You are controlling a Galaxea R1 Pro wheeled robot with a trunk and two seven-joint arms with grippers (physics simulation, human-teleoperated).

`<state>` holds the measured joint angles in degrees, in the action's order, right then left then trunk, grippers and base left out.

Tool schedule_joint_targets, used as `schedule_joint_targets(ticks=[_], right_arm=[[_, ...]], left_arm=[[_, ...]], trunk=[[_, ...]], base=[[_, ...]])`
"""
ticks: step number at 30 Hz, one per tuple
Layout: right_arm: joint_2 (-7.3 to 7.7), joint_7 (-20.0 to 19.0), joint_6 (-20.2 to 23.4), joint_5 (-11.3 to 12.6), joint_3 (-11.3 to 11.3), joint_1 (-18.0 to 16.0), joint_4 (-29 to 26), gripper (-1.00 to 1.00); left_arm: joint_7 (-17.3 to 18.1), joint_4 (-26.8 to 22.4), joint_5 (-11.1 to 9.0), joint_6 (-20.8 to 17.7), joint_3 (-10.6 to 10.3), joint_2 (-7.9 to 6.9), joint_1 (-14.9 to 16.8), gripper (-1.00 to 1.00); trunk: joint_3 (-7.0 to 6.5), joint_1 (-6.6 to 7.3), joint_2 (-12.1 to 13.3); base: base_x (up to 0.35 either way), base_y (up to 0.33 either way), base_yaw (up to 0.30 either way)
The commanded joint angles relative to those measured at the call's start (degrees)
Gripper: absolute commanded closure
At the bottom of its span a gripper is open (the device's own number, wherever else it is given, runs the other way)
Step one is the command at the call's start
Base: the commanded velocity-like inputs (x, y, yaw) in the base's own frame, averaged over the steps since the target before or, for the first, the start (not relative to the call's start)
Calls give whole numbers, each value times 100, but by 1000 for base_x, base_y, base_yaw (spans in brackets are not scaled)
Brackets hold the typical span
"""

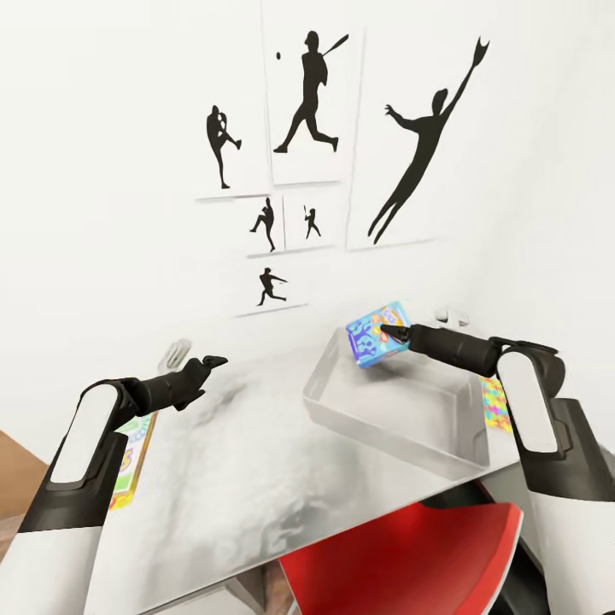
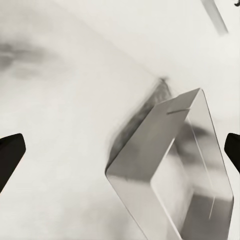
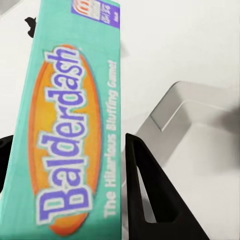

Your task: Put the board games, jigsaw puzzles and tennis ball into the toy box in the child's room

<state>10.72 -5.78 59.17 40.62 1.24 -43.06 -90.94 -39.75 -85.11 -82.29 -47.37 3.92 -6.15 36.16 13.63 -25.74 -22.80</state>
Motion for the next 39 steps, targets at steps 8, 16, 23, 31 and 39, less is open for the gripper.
schedule_joint_targets(ticks=[8, 16, 23, 31, 39], right_arm=[[-329, 422, -69, -31, -44, -5, 10, 100], [-1297, 2410, -1605, -22, -43, 188, 660, 100], [-1410, 2670, -1931, -11, -58, 352, 640, 100], [-1438, 2717, -1997, 4, -38, 502, 650, 100], [-1622, 2675, -2278, 299, -27, 555, 1283, 100]], left_arm=[[-59, -10, -61, -9, 4, 0, 5, -100], [-52, -14, -112, -26, 29, -5, 5, -100], [-52, -14, -119, -27, 37, -10, 5, -100], [-57, -14, -121, -27, 46, -17, 5, -100], [-56, -14, -121, -27, 48, -17, 5, -100]], trunk=[[11, -4, -12], [11, -4, -12], [11, -4, -12], [11, -4, -12], [11, -4, -12]], base=[[11, -5, 4], [0, 0, 0], [0, 0, 0], [0, 0, 0], [0, 0, 0]])
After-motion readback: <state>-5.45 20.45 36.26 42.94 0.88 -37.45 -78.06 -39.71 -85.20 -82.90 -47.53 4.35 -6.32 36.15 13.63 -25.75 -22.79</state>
